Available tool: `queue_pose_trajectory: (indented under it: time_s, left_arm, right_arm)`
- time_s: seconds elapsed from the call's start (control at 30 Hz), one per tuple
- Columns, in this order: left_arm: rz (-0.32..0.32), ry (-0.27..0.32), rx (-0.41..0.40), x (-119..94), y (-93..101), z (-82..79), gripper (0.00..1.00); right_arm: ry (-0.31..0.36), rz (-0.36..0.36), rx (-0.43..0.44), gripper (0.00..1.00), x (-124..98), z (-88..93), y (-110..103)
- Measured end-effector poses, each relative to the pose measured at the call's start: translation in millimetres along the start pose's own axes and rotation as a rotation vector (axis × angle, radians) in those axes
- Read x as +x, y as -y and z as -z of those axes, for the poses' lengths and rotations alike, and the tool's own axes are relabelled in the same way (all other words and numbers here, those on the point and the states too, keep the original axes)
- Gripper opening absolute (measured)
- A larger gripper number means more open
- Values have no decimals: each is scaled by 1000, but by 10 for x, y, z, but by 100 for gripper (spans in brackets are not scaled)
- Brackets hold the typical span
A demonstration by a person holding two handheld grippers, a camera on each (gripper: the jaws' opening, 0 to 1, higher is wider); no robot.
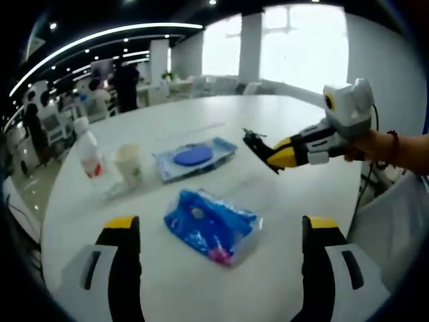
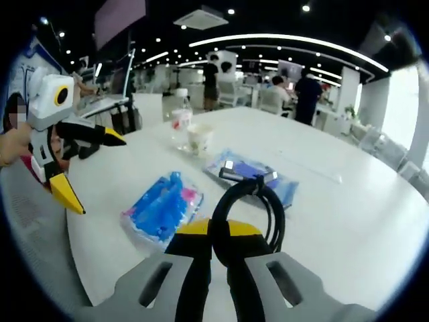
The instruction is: Arrange the tabletop items into an orderly group along one side of the table until the central work area is clear of visible clutter.
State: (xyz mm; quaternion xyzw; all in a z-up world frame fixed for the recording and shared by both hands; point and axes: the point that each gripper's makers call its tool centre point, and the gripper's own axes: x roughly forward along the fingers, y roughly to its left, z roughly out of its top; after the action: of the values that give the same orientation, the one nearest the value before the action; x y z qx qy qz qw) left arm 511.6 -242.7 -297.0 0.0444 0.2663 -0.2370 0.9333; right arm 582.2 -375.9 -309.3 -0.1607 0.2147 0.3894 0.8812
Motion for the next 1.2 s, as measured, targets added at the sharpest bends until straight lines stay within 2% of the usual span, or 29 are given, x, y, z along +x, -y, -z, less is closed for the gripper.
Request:
queue_pose_trajectory:
  time_s: [0.13, 0.5, 0.7, 1.0, 1.2]
  left_arm:
    - [-10, 6, 15, -10, -8, -16, 96]
    - [1, -7, 15, 12, -6, 5, 96]
    - [-6, -13, 13, 12, -28, 16, 95]
    - [-8, -17, 10, 16, -40, 23, 94]
    - [-20, -7, 8, 5, -72, -4, 94]
  right_arm:
    - [-21, 35, -49, 6, -33, 44, 98]
    - [-66, 76, -13, 6, 4, 195, 322]
    - [-117, 91, -59, 6, 70, 322, 403]
    - [-154, 82, -114, 6, 181, 387, 376]
    - [-200, 60, -190, 5, 281, 492, 289]
